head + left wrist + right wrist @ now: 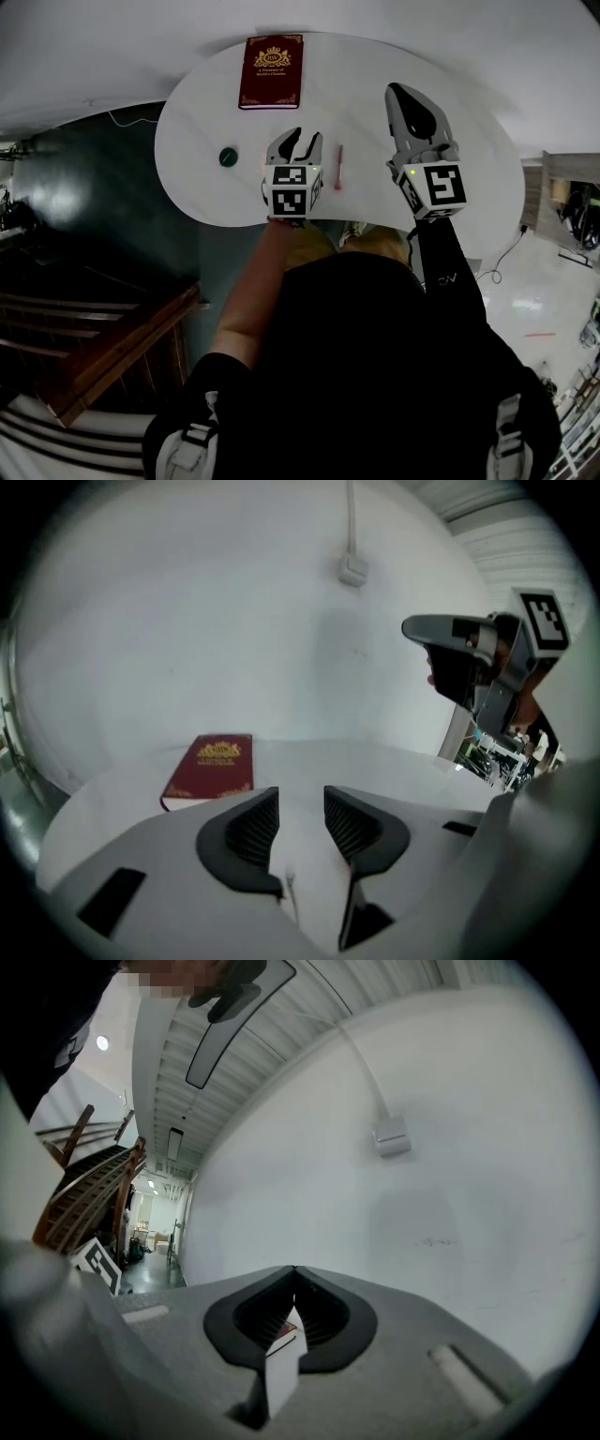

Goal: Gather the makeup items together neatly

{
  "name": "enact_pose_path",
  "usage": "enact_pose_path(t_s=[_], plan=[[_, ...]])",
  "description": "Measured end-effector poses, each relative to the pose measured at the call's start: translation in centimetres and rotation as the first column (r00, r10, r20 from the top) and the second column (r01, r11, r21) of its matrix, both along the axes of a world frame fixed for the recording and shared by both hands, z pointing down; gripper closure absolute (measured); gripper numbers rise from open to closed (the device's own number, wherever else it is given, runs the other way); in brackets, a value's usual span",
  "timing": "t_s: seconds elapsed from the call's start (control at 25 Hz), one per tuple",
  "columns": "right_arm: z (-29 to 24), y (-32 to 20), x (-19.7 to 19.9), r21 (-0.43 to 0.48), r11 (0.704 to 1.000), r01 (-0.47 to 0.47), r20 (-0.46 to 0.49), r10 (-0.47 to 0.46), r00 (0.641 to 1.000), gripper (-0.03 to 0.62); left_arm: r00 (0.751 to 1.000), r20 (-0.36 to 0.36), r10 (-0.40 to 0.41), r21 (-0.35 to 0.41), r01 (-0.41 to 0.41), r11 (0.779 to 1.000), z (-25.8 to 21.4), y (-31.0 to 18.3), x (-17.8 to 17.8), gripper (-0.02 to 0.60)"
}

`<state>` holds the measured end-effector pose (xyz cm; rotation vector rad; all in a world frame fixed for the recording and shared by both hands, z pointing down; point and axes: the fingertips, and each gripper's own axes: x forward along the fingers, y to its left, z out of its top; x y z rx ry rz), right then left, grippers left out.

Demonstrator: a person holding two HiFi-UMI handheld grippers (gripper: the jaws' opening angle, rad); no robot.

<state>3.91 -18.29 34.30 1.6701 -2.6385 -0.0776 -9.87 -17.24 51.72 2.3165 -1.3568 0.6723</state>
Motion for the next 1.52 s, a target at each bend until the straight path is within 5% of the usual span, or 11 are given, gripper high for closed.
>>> enact_pose_path(t_s=[0.2,0.48,0.96,1.04,1.12,1.52], plan=[[-1.1,0.0,-2.8,0.011,1.000,-0.022,-0.007,0.022,1.000,0.589,0.999,-0.047,0.021,0.192,-0.011,0.981,-7.3,-2.3,-4.4,0.434],[-2.1,1.1,-7.1,0.020,0.997,-0.074,-0.038,0.074,0.997,0.589,0.992,-0.085,0.089,0.359,-0.053,0.932,-14.8,-3.2,-9.6,0.439],[-1.2,2.8,-12.1,-0.022,0.985,-0.171,-0.049,0.170,0.984,0.589,0.960,-0.117,0.254,0.392,-0.191,0.900,-17.1,-3.1,-12.8,0.469],[-1.3,3.0,-13.1,-0.011,0.990,-0.139,-0.054,0.139,0.989,0.589,0.962,-0.116,0.246,0.409,-0.179,0.895,-17.4,-3.3,-13.5,0.476],[-1.4,3.3,-13.8,-0.016,0.995,-0.100,-0.071,0.098,0.993,0.589,0.969,-0.110,0.222,0.434,-0.154,0.888,-17.7,-3.6,-14.2,0.569],[-2.3,3.9,-16.3,0.048,0.996,-0.073,-0.058,0.076,0.995,0.589,0.976,-0.080,0.204,0.473,-0.143,0.869,-18.2,-3.5,-15.5,0.572]])
